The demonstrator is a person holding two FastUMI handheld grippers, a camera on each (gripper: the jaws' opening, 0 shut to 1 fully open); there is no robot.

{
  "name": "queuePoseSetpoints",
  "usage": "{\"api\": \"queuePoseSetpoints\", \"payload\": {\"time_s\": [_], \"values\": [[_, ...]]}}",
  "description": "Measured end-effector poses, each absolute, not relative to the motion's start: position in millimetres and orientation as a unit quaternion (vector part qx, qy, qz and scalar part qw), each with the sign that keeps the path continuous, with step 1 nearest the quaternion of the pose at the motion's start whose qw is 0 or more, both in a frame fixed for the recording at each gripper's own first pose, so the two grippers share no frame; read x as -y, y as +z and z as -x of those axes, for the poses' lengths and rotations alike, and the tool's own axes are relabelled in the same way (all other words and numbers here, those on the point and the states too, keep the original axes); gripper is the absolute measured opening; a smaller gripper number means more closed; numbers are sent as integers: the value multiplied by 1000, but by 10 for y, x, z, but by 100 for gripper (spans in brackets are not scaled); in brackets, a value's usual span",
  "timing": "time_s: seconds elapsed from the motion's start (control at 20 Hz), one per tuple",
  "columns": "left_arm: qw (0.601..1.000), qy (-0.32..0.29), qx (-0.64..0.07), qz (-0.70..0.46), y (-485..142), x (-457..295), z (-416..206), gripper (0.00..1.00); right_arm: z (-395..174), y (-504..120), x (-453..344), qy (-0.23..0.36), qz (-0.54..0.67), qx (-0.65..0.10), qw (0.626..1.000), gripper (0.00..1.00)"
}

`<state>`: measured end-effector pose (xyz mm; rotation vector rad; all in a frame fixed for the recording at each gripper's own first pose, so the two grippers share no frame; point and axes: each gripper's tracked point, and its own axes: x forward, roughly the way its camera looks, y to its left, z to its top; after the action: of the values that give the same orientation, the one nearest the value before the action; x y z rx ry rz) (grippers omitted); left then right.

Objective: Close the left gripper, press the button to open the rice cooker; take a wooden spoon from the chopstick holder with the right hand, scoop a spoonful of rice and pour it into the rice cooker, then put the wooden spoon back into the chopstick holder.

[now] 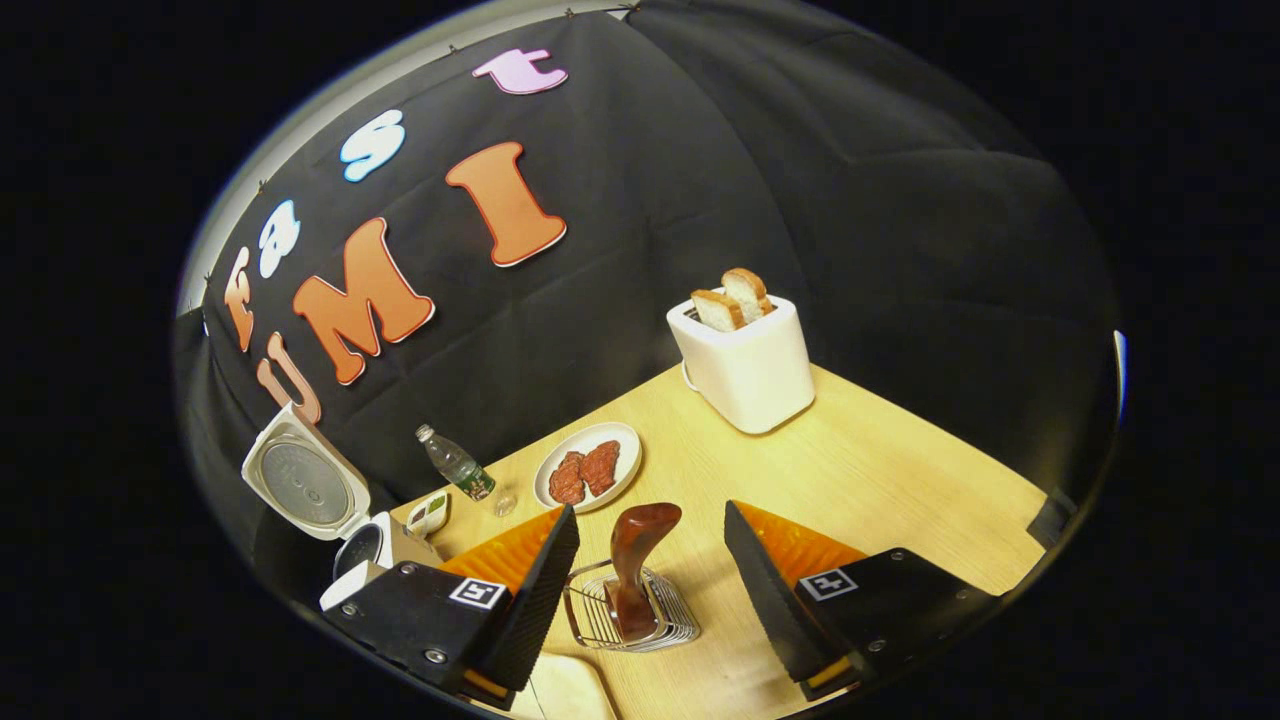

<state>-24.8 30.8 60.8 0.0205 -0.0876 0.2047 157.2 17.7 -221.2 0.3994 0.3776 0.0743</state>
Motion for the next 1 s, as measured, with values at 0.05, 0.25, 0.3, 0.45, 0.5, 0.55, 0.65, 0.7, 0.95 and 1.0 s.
{"api": "queuePoseSetpoints", "payload": {"time_s": [0.05, 0.25, 0.3, 0.45, 0.5, 0.55, 0.65, 0.7, 0.95, 1.0], "values": [[993, 106, 41, -9, 595, -313, 266, 99, -1602, -2226, -188, 40, -210, -187, 959, 90], [989, 141, 38, -25, 546, -383, 330, 100, -1693, -2358, -253, 59, -230, -182, 954, 68], [989, 141, 37, -26, 537, -351, 347, 100, -1710, -2337, -287, 69, -234, -174, 954, 65], [989, 136, 28, -44, 471, -282, 380, 99, -1766, -2362, -357, 86, -220, -155, 959, 50], [989, 136, 27, -51, 462, -272, 392, 100, -1793, -2380, -379, 90, -216, -155, 960, 49], [989, 136, 26, -54, 461, -243, 387, 99, -1779, -2422, -426, 98, -217, -164, 957, 48], [989, 136, 22, -59, 425, -218, 414, 99, -1749, -2452, -489, 105, -250, -188, 944, 36], [989, 135, 20, -61, 416, -200, 420, 99, -1781, -2415, -472, 100, -260, -189, 941, 27], [989, 135, 8, -61, 322, -205, 482, 100, -1856, -2446, -548, 90, -249, -196, 944, 13], [989, 137, 6, -59, 317, -221, 484, 100, -1851, -2400, -570, 90, -245, -196, 945, 11]]}}
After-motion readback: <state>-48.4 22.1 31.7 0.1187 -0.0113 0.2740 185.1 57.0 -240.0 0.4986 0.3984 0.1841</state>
